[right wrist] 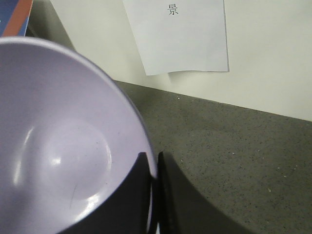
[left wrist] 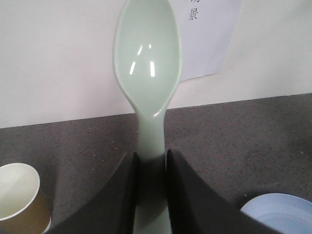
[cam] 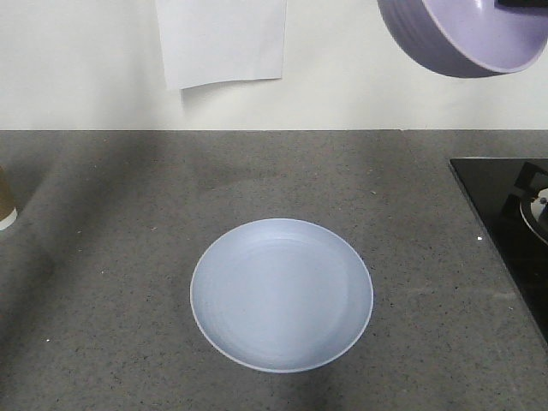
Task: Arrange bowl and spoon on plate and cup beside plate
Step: 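Lower the lavender bowl onto the plate centre and release with right gripper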
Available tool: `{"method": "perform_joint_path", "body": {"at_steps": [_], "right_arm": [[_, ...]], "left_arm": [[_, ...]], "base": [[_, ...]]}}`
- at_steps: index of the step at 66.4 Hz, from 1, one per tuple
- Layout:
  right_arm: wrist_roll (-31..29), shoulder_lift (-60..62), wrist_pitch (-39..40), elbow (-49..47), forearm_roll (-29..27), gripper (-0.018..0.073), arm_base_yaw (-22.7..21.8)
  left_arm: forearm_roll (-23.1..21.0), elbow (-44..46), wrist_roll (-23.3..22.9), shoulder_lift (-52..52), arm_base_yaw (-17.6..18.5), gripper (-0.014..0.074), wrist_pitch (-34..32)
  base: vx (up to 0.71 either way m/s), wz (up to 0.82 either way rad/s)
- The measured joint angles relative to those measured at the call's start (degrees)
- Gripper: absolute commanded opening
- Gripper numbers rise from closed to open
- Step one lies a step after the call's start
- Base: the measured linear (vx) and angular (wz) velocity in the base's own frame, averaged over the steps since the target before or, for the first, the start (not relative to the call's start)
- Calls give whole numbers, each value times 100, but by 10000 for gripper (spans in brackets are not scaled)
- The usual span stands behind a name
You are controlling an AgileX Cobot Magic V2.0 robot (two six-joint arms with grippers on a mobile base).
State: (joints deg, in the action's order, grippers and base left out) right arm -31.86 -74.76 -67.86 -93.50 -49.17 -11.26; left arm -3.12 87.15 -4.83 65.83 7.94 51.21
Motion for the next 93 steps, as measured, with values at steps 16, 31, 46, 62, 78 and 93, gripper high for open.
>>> {"method": "perform_joint_path", "body": {"at_steps": [16,31,46,62,78,93], "right_arm": [[0,0,0,0,0,-10,0],[0,0,0,0,0,-10,0],[0,0,44,0,0,-10,0],[-548,-189,53,0,-910,-5,92],[-1070,-879,-73,0,-1204,-5,1231],[-816,-1829,-145,0,472,-5,2423]], "left_arm": [[0,0,0,0,0,-6,0],[0,0,0,0,0,-6,0],[0,0,0,0,0,-6,0],[0,0,0,0,0,-6,0],[0,0,0,0,0,-6,0],[0,0,0,0,0,-6,0]], "base": [[0,0],[0,0],[0,0],[0,0],[0,0],[0,0]]}}
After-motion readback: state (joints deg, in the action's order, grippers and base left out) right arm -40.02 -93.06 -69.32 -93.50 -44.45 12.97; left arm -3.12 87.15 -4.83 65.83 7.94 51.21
